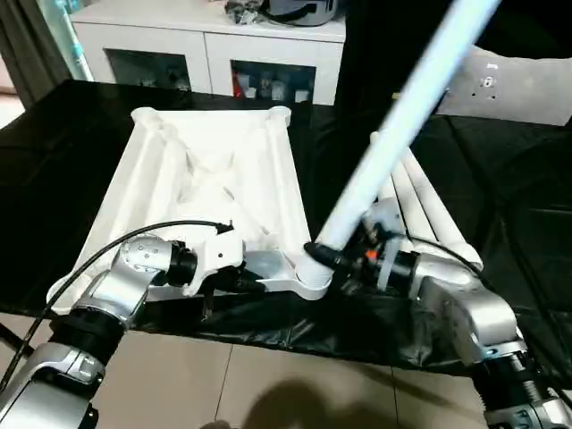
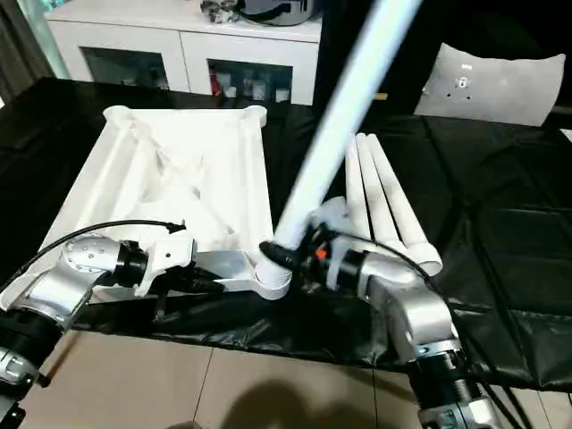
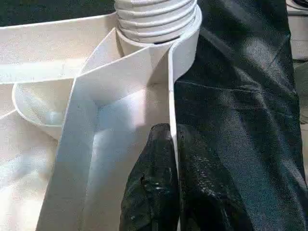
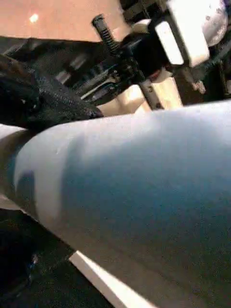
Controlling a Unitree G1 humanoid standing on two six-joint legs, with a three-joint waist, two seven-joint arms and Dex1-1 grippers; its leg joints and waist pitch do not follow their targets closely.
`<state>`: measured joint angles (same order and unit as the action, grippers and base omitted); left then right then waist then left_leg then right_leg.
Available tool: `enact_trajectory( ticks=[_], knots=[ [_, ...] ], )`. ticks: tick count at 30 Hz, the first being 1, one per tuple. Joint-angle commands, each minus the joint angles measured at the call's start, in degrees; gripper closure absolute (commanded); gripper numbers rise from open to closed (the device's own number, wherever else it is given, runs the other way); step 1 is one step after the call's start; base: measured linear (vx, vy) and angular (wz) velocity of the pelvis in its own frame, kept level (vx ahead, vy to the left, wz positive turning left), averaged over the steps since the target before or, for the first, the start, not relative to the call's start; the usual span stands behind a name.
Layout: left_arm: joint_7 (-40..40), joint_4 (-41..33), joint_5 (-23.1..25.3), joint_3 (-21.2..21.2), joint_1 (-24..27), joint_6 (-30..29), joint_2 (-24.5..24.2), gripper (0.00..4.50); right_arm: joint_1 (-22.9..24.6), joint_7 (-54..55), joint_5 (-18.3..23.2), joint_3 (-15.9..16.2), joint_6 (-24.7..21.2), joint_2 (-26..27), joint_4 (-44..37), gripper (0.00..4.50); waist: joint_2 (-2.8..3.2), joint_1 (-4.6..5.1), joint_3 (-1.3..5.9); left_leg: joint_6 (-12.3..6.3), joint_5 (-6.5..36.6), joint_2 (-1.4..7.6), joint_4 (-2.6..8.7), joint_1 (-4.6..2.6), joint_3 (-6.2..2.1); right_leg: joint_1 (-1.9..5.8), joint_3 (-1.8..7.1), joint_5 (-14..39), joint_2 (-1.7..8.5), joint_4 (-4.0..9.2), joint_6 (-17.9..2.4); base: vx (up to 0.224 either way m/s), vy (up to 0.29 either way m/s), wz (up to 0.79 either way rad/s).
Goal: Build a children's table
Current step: Insert table leg to table base
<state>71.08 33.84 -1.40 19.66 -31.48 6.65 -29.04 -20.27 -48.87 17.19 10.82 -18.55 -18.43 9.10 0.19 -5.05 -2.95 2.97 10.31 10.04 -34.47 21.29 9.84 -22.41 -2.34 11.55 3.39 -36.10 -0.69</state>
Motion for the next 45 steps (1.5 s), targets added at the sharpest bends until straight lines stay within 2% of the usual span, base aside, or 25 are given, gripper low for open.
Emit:
enact_trajectory(
  ticks=[1,2,4,7,8,11,13,14,15,20,22,29,31,32,34,35,36,37,38,39,40,41,42,44,45],
  knots=[
    [1.6,-1.6,-0.8,-0.2,-0.4,1.0,0.3,4.5,2.4,0.4,-6.7,4.5,-1.3,-2.1,4.7,2.62,0.51,0.09,3.19,1.91,16.5,2.97,4.59,-1.16,-1.0,2.05,2.67,15.4,4.91,5.02,-11.1,0.0,0.0,0.0],
    [1.7,-1.7,-0.8,-0.2,-0.3,1.0,0.3,4.5,2.1,0.2,-7.2,5.2,-1.1,-2.2,5.0,2.62,0.49,0.14,3.0,2.32,18.5,3.05,4.81,-1.49,-1.16,1.93,2.71,18.6,5.0,5.32,-10.6,0.0,0.0,0.0],
    [1.9,-1.9,-0.8,-0.3,-0.2,1.0,0.2,4.5,1.3,-0.3,-7.7,6.1,-0.6,-2.0,6.2,2.62,0.47,0.23,3.08,2.47,19.0,3.12,4.93,-1.59,-1.28,1.98,2.77,19.2,5.01,5.37,-10.3,0.0,0.0,0.0],
    [2.4,-2.5,-0.9,-0.4,-0.2,0.6,0.0,4.5,0.0,-1.7,-8.2,7.5,-0.2,-1.8,8.3,2.62,0.45,0.47,3.05,2.44,19.0,3.09,4.95,-1.5,-1.31,1.89,2.78,18.2,4.93,5.25,-10.7,0.0,0.0,0.0],
    [2.7,-2.7,-1.0,-0.4,-0.2,0.5,-0.1,4.5,-0.2,-2.2,-8.3,7.9,-0.2,-1.8,8.7,2.62,0.35,0.55,2.67,2.24,19.1,3.08,5.03,-1.41,-1.25,1.71,2.83,17.8,4.91,5.41,-10.8,0.0,0.0,0.0],
    [4.1,-2.5,-1.1,-0.1,-0.9,0.5,-0.2,4.5,-0.8,-4.8,-7.4,8.8,-0.9,-1.7,10.6,2.62,0.27,0.68,2.52,1.65,18.9,3.01,5.07,-1.39,-1.2,1.79,2.88,16.6,4.79,5.3,-11.0,0.0,0.0,0.0],
    [5.0,-2.8,-1.5,-0.1,-1.5,0.1,-0.3,4.5,-0.8,-6.9,-7.0,9.6,-1.6,-1.7,10.9,2.62,-0.14,0.99,1.3,1.08,19.1,3.03,5.44,-1.12,-1.17,1.29,2.95,16.9,4.63,5.56,-10.7,0.0,0.0,0.0],
    [5.3,-2.9,-1.7,-0.2,-1.8,-0.1,-0.4,4.5,-0.8,-7.5,-6.9,9.8,-1.7,-1.8,11.0,2.62,0.01,1.07,1.61,0.94,19.1,3.04,5.42,-1.33,-1.23,1.54,2.94,17.1,4.73,5.47,-10.7,0.0,0.0,0.0],
    [5.8,-2.9,-1.9,-0.3,-2.3,-0.2,-0.5,4.5,-0.8,-8.1,-6.7,10.1,-2.3,-1.7,11.0,2.62,-0.52,1.39,0.81,0.65,19.3,3.06,5.68,-1.14,-1.18,1.24,2.95,17.4,4.65,5.74,-10.5,0.0,0.0,0.0],
    [6.8,-0.1,-1.6,-1.2,-5.9,0.0,-1.3,4.5,-2.4,-9.9,-8.9,12.2,-1.1,-1.9,13.1,2.62,-0.73,1.71,-0.09,1.01,22.4,3.21,6.21,-1.86,-1.45,0.92,2.96,21.6,4.85,6.19,-10.1,0.0,0.0,0.0],
    [6.6,1.4,-1.0,-1.6,-7.1,0.6,-1.9,4.5,-3.2,-10.4,-9.8,12.7,-0.2,-1.7,14.0,2.62,-1.04,1.68,-0.67,1.01,22.4,3.24,6.48,-1.79,-1.49,0.88,3.03,22.6,5.0,6.4,-9.9,0.0,0.0,0.0],
    [3.9,2.5,0.5,-3.6,-7.3,-0.2,-4.1,4.5,-5.7,-8.1,-10.7,11.3,1.5,1.2,16.8,2.62,-1.17,1.78,-1.15,1.89,23.5,3.46,6.84,-1.99,-1.69,0.69,3.26,26.2,5.44,6.8,-9.8,0.0,0.0,0.0],
    [2.5,1.8,0.5,-4.2,-6.7,-1.0,-4.4,4.5,-5.8,-6.6,-10.7,10.8,1.7,1.8,17.0,2.62,-1.15,1.89,-1.36,2.19,24.7,3.49,6.98,-2.09,-1.81,0.54,3.33,29.3,5.54,7.11,-9.2,0.0,0.0,0.0],
    [1.6,0.9,0.3,-4.7,-6.1,-1.9,-4.5,4.5,-5.7,-5.7,-10.5,10.3,1.6,2.2,17.0,2.62,-1.18,1.93,-1.46,2.27,25.0,3.47,7.02,-2.03,-1.91,0.54,3.33,30.4,5.61,7.17,-8.9,0.0,0.0,0.0],
    [-2.1,-3.3,-0.3,-6.6,-3.7,-6.0,-4.8,4.5,-5.6,-1.7,-9.7,8.1,0.9,3.9,17.0,2.62,-0.76,1.99,-1.3,2.96,26.2,3.56,7.3,-1.87,-2.35,0.7,3.22,33.7,5.85,7.31,-8.0,0.0,0.0,0.0],
    [-2.1,-3.3,-0.3,-6.6,-3.7,-6.0,-4.8,4.5,-5.6,-1.7,-9.7,8.1,0.9,3.9,17.0,2.62,-0.88,2.15,-1.45,3.01,26.7,3.51,7.36,-1.78,-2.43,0.5,3.19,35.0,5.83,7.45,-7.6,0.0,0.0,0.0],
    [-6.4,-10.4,-1.8,-9.3,0.2,-12.5,-4.5,4.5,-5.3,3.3,-10.1,6.0,1.6,5.4,17.3,2.62,-0.7,2.13,-1.39,3.16,26.9,3.54,7.34,-1.87,-2.47,0.46,3.24,35.6,5.92,7.48,-7.5,0.0,0.0,0.0],
    [-6.4,-10.4,-1.8,-9.3,0.2,-12.5,-4.5,4.5,-5.3,3.3,-10.1,6.0,1.6,5.4,17.3,2.62,-0.54,2.57,-1.31,3.6,26.6,3.66,7.55,-1.41,-2.59,0.62,3.11,34.3,5.8,7.17,-8.2,0.0,0.0,0.0],
    [-10.1,-18.1,-3.4,-11.6,4.1,-19.0,-3.6,4.5,-5.1,7.8,-9.7,3.6,1.7,7.1,18.0,2.62,-0.51,2.58,-1.07,3.44,26.4,3.53,7.49,-1.39,-2.64,0.78,3.0,34.4,5.75,7.25,-7.9,0.0,0.0,0.0],
    [-11.5,-21.7,-4.3,-12.3,5.8,-21.6,-2.8,4.5,-5.3,9.6,-9.7,2.8,2.1,7.8,18.5,2.62,-0.24,3.09,-0.86,3.92,25.0,3.7,7.69,-0.88,-2.68,1.02,2.97,31.0,5.64,6.63,-9.1,-0.005,0.023,-0.2],
    [-12.6,-24.6,-4.9,-12.8,7.1,-23.7,-2.1,4.5,-5.5,10.8,-9.8,2.4,2.4,8.2,19.0,2.62,-0.29,3.32,-0.67,3.82,24.5,3.61,7.6,-0.57,-2.65,1.26,2.89,29.6,5.51,6.53,-9.3,-0.005,0.023,-0.2],
    [-14.1,-28.3,-5.2,-12.9,8.7,-26.1,-1.0,4.5,-6.1,12.5,-9.9,1.9,2.6,9.0,19.9,2.62,-0.22,3.44,-0.25,3.38,22.8,3.56,7.26,-0.91,-2.09,0.94,3.07,24.4,5.06,6.41,-10.6,0.0,0.0,0.0],
    [-15.4,-31.9,-5.3,-12.8,10.1,-28.3,0.1,4.5,-6.8,14.3,-9.9,1.2,2.6,9.8,20.9,2.62,-0.27,3.39,-0.45,2.9,22.4,3.36,7.18,-1.07,-1.82,0.67,3.11,23.5,4.79,6.64,-10.8,0.0,0.0,0.0],
    [-17.4,-38.6,-5.0,-11.3,12.3,-32.7,2.5,4.5,-8.7,17.2,-9.5,-0.2,2.7,11.3,23.5,2.62,-0.82,3.3,-0.01,1.8,19.9,3.35,6.77,-1.22,-1.31,1.02,3.37,20.8,4.96,6.42,-12.0,0.0,0.0,0.0],
    [-18.2,-41.2,-4.9,-10.5,12.9,-34.5,3.6,4.5,-9.6,18.2,-9.7,-0.4,3.0,11.8,24.8,2.62,-0.57,3.21,-0.36,1.05,18.3,3.04,6.82,-0.53,-1.3,1.26,3.21,21.4,4.84,6.58,-11.6,0.0,0.0,0.0]
  ],
)
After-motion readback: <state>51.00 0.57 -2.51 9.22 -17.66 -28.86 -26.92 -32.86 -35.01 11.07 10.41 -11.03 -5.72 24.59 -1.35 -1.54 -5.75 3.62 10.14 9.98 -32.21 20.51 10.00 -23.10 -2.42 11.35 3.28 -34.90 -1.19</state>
